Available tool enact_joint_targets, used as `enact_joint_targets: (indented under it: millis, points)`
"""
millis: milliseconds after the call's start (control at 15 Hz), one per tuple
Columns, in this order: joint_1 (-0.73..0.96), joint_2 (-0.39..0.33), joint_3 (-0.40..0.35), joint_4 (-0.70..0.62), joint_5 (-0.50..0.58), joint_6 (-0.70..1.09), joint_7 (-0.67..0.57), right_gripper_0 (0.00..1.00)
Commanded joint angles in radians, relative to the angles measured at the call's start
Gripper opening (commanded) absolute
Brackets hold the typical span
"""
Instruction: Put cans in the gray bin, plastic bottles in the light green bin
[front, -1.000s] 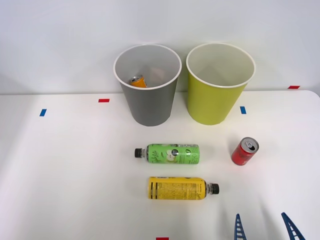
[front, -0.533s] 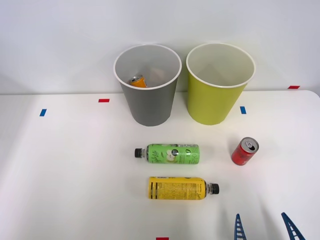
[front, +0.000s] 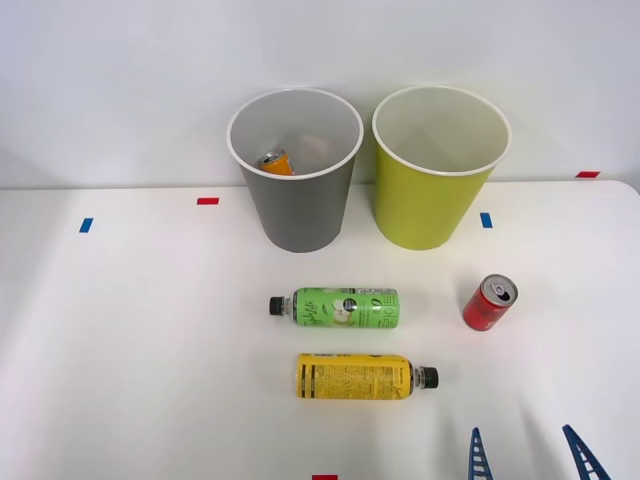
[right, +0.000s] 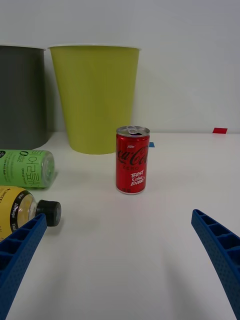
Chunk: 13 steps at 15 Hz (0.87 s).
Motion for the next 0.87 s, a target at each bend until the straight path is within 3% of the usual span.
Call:
enact_joint_targets:
  millis: [67,867]
  points:
    - [0.0,0.0,0.0,0.0,0.0,0.0,0.0,1.0]
    - [0.0,0.0,0.0,0.0,0.0,0.0,0.0,1.0]
